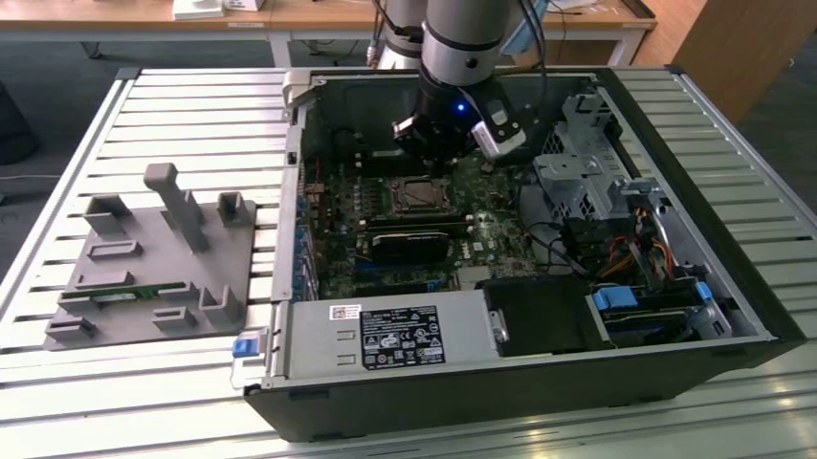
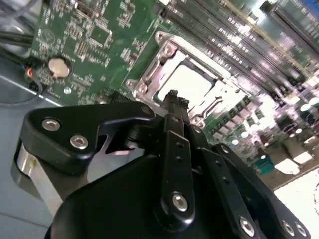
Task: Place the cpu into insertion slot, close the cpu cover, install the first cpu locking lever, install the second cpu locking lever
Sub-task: 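Install the second cpu locking lever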
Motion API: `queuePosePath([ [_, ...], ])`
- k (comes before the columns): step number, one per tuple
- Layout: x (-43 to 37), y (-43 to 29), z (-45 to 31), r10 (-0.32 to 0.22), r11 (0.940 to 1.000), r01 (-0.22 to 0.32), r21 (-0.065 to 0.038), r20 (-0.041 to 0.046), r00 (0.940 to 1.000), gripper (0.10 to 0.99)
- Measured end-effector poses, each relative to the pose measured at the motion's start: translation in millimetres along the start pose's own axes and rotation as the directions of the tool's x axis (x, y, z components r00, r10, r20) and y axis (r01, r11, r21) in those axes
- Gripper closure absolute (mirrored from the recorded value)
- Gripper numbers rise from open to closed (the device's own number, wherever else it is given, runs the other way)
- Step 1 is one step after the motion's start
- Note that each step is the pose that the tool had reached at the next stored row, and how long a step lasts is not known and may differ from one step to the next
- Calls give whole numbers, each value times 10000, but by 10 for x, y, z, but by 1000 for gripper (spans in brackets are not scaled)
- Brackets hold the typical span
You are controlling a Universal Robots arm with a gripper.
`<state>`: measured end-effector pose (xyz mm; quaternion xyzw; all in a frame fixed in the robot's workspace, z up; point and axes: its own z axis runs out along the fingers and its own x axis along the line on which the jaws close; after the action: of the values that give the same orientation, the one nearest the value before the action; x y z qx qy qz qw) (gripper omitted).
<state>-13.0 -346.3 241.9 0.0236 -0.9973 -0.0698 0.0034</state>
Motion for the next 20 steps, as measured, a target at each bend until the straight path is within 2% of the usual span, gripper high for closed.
queuePosePath([
  [5,6,-123,-17,-1,10000,1,-32,1,10000,980],
  [20,11,-214,-9,0,10000,0,-33,1,10000,980],
])
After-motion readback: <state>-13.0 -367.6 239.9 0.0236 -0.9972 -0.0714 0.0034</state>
